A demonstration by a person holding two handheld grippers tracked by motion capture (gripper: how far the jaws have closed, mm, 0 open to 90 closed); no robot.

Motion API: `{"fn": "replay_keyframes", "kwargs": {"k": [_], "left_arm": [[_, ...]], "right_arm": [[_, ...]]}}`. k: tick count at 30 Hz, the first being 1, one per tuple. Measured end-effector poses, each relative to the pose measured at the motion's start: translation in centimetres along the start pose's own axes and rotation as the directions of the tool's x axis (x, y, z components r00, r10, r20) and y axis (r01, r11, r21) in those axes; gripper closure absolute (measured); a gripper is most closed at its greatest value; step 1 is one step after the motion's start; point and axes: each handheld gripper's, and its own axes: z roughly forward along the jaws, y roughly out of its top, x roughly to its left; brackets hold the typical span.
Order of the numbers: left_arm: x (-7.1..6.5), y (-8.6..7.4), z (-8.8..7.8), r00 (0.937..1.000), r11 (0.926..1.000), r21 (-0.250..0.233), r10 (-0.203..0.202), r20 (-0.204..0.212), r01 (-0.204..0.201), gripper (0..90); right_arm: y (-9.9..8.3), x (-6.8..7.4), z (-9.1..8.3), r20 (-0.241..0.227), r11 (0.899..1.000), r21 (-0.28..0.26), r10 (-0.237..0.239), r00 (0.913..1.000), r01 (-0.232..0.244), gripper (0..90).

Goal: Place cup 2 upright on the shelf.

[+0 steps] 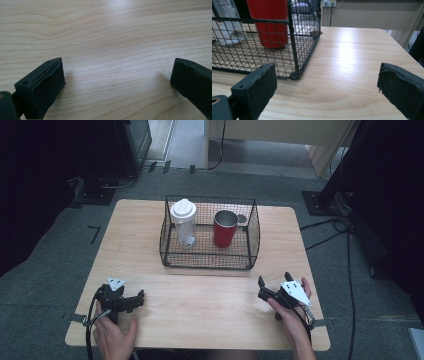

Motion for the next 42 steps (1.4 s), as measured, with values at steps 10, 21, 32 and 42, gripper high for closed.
{"fn": "replay_keyframes", "kwargs": {"k": [10, 21, 32, 42], "left_arm": [[0.0, 0.0, 0.0, 1.0, 1.0, 0.0, 0.001, 0.0, -0.001, 0.0], [0.0, 0.0, 0.0, 1.0, 1.0, 0.0, 0.0, 0.0, 0.0, 0.0], [0.0, 0.0, 0.0, 1.0, 1.0, 0.0, 0.0, 0.0, 0.0, 0.0], [0.0, 0.0, 0.0, 1.0, 1.0, 0.0, 0.0, 0.0, 0.0, 0.0]], "right_arm": [[-0.2, -1.4, -1.1, 0.021, 0.999, 0.031, 0.008, 0.9997, -0.009, 2.7], [-0.3, -2.9, -1.8, 0.059, 0.989, 0.145, -0.008, 0.9982, -0.001, 2.8], [-0.7, -4.0, -1.3, 0.075, 0.897, 0.44, -0.079, 0.9941, 0.038, 6.0], [-0.9, -4.8, -1.9, 0.077, 0.88, 0.474, -0.014, 0.9969, -0.025, 6.6]]}}
